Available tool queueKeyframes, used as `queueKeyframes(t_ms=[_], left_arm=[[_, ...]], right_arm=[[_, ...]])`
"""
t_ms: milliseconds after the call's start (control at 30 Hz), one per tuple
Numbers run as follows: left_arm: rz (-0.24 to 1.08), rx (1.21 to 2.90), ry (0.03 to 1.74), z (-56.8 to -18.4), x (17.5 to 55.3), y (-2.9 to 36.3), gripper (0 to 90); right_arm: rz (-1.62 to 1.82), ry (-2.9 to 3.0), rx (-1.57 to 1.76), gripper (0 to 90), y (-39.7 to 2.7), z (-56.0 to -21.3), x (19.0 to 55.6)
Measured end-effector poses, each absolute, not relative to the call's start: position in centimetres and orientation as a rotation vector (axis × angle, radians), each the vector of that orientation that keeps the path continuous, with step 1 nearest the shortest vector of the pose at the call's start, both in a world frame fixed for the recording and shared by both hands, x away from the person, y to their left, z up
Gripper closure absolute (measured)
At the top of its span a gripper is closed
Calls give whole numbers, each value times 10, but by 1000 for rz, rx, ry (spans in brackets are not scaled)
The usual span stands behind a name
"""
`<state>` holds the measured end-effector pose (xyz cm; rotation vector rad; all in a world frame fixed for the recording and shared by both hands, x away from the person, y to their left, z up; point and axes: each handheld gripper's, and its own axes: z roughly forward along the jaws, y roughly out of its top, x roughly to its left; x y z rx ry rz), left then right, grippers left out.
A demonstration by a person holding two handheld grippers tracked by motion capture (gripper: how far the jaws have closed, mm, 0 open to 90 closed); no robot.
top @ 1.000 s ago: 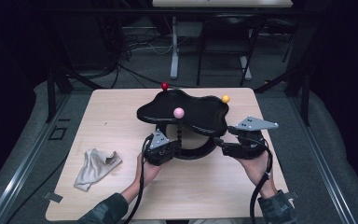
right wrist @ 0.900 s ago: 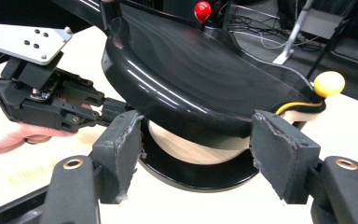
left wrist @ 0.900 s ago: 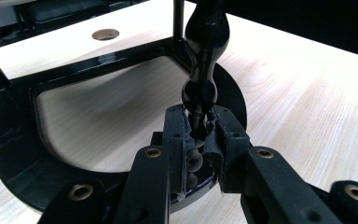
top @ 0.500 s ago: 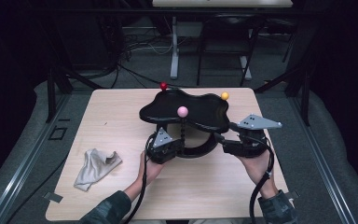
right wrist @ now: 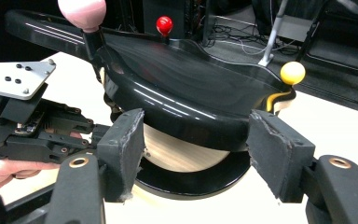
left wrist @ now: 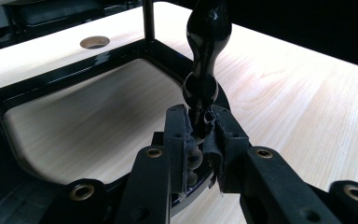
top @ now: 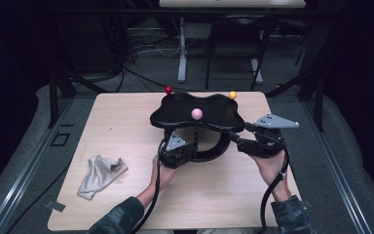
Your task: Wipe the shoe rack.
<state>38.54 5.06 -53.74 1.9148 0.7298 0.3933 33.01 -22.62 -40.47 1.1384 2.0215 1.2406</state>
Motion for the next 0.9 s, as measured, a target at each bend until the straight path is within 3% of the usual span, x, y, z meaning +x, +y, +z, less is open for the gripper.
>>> queueKeyframes(t_ms=[200,400,600,900], left_arm=[[389,1919,740,-535,387,52,736],[378,1967,754,-527,381,69,566],[355,1994,800,-518,371,104,421],[414,2000,866,-511,351,160,326]], right_arm=[[1239,2023,1135,357,-226,-404,334],[1230,2025,1116,355,-222,-401,332],[1254,2022,1094,345,-217,-394,330],[1273,2056,1043,340,-198,-380,335]])
